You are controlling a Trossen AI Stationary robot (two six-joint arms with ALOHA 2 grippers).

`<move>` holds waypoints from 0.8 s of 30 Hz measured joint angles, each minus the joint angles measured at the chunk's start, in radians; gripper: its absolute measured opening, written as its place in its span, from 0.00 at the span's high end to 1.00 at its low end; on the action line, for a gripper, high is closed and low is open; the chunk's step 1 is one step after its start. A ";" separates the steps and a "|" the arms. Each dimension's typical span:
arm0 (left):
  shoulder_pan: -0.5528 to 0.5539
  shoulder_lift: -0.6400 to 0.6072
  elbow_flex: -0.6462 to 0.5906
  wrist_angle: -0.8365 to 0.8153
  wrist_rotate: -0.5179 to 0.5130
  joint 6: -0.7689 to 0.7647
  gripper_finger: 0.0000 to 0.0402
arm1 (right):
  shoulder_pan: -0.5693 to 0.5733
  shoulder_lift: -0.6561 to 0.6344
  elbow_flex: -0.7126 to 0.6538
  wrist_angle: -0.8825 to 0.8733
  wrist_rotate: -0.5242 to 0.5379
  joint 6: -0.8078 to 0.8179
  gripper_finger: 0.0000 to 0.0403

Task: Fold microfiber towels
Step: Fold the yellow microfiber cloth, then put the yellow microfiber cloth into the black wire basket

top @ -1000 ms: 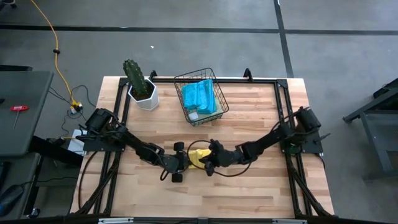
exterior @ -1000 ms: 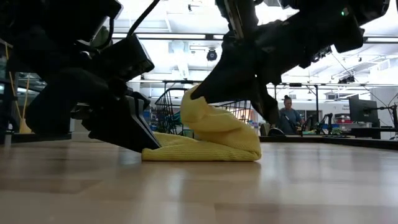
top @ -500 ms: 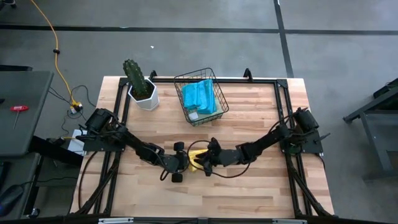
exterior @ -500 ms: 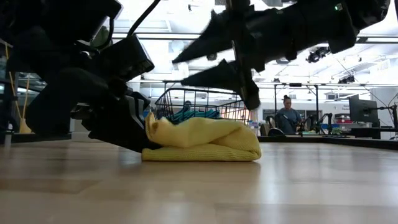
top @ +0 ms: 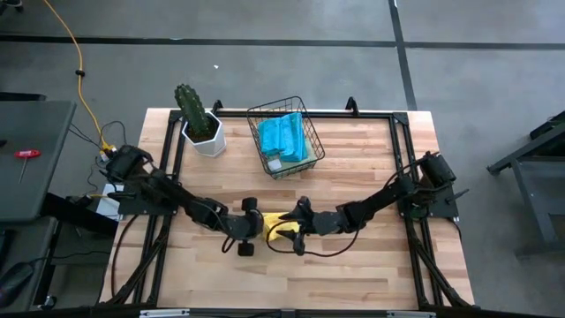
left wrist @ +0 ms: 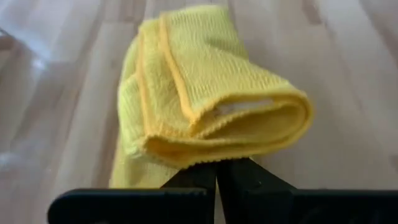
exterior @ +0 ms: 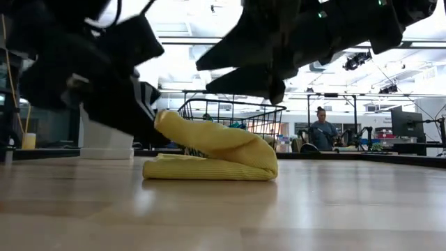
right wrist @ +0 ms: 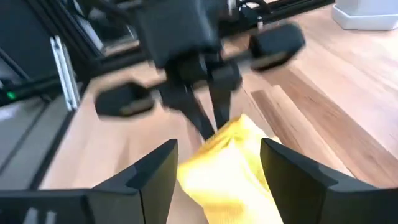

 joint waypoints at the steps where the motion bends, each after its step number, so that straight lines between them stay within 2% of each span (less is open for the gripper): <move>1: 0.000 -0.024 0.000 -0.021 -0.003 0.000 1.00 | 0.000 0.000 0.000 -0.009 -0.001 -0.014 0.45; 8: -0.003 -0.123 0.002 -0.060 -0.007 0.000 1.00 | 0.000 -0.001 0.000 -0.105 0.019 -0.030 0.49; 13: -0.015 -0.182 0.002 -0.171 -0.026 -0.017 1.00 | 0.000 -0.001 0.000 -0.123 0.040 -0.030 0.49; 18: -0.029 -0.243 0.001 -0.231 -0.109 -0.054 1.00 | 0.000 -0.001 0.000 -0.136 0.043 -0.032 0.49; 24: -0.050 -0.255 0.000 -0.114 -0.225 -0.088 1.00 | 0.000 -0.001 0.000 -0.174 0.045 -0.030 0.49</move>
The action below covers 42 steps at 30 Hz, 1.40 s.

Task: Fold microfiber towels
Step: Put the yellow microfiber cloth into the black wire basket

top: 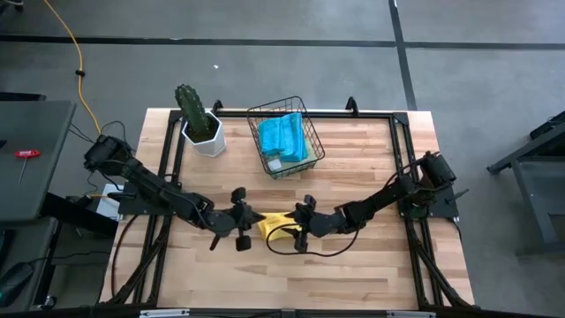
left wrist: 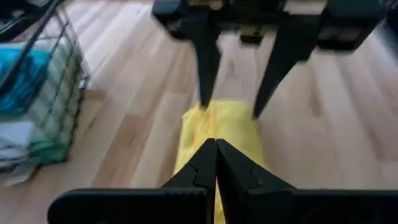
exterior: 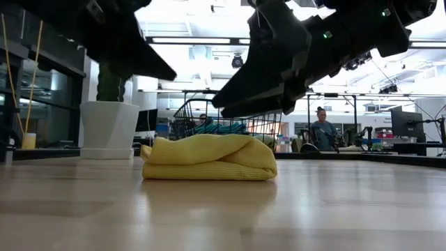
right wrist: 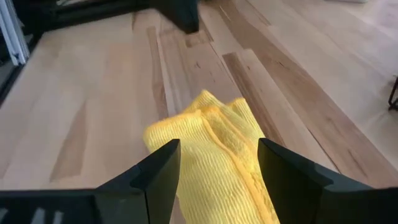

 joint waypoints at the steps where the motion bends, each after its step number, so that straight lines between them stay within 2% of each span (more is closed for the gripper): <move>1: -0.001 0.016 -0.001 0.038 -0.001 -0.002 1.00 | 0.000 0.000 0.000 -0.009 0.000 0.000 0.49; 12: 0.012 0.305 -0.003 0.358 0.088 0.066 1.00 | 0.000 0.030 0.000 -0.076 -0.002 0.020 0.49; 17: 0.028 0.384 0.014 0.348 0.110 0.106 1.00 | 0.000 0.087 0.000 -0.093 -0.010 0.024 0.49; 25: 0.064 0.391 0.019 0.194 0.100 0.106 1.00 | -0.001 0.108 0.003 -0.144 -0.010 0.072 0.49; 42: 0.073 0.391 0.016 0.190 0.106 0.104 1.00 | -0.001 0.110 0.009 -0.120 -0.021 0.061 0.49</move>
